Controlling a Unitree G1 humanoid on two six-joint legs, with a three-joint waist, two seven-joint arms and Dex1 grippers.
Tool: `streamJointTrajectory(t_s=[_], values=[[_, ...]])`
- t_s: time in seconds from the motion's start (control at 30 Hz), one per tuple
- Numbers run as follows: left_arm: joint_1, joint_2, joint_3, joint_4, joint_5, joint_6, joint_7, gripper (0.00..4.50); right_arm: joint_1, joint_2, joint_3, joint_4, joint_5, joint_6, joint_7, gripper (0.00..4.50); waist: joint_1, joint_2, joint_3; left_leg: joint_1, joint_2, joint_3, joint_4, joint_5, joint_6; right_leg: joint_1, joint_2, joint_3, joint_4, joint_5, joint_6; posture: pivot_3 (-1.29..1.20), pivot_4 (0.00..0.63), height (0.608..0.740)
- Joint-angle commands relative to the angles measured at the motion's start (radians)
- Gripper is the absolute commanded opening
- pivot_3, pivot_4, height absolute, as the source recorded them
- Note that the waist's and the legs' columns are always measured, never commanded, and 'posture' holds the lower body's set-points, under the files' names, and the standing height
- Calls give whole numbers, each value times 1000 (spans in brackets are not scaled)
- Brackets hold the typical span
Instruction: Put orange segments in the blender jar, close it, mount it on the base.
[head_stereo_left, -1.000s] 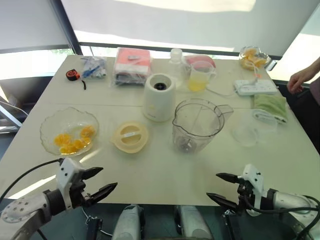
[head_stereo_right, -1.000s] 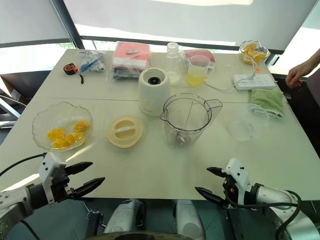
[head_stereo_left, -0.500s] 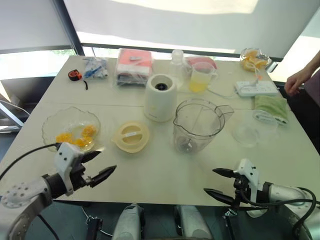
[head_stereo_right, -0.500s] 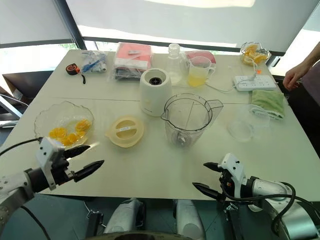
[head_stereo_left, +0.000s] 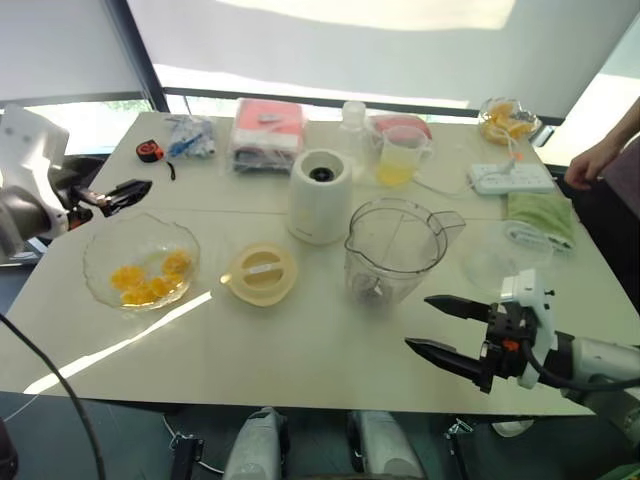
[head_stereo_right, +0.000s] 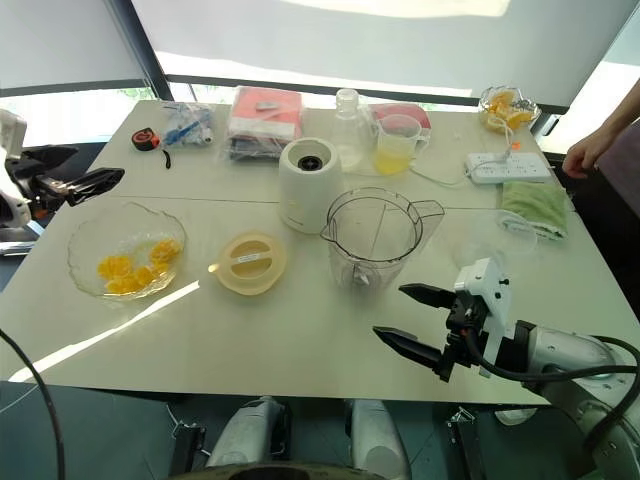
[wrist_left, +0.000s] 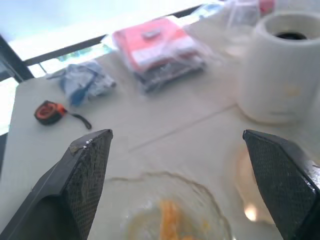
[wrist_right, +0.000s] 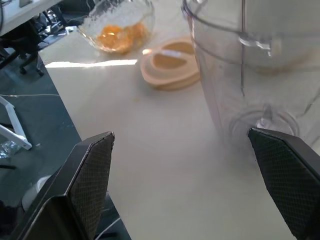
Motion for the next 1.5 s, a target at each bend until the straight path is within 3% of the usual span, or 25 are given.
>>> streamJointTrajectory(t_s=[0.03,0.2,0.37,0.77,1.17,1.5], values=[[-43,34,-109,106,124,-22,22,4348,-22,-35,-37,-79,78,33,-55,4492,0,-1,0,-1,0,0,0,0,0,-1,0,0,1,0,1,0,150,740],[-85,44,-243,216,214,20,-3,4348,-45,-82,-82,-113,183,61,-99,4492,6,-7,4,-2,1,-1,-1,0,0,-3,1,0,2,0,0,0,150,740],[-106,-22,-328,306,285,-9,-8,4348,-58,-159,-111,-169,295,69,-129,4492,10,-7,4,-2,-1,0,1,0,0,-2,-3,0,1,0,-1,0,150,740],[-243,-146,-484,589,472,-183,-72,4348,-44,-195,-28,-189,213,36,-145,4492,10,-13,4,-3,0,-1,2,0,0,-2,-4,0,1,1,-1,0,150,740],[-329,-216,-546,762,557,-154,-150,4348,-85,-198,-4,-193,235,30,-212,4492,10,-13,4,-4,0,-1,2,0,0,-2,-3,-1,1,1,-1,0,150,740],[-342,-271,-581,883,639,-257,-174,4348,-90,-186,16,-214,241,19,-284,4492,11,-13,3,-4,0,-1,3,0,0,-2,-4,0,2,1,-1,0,150,740]])
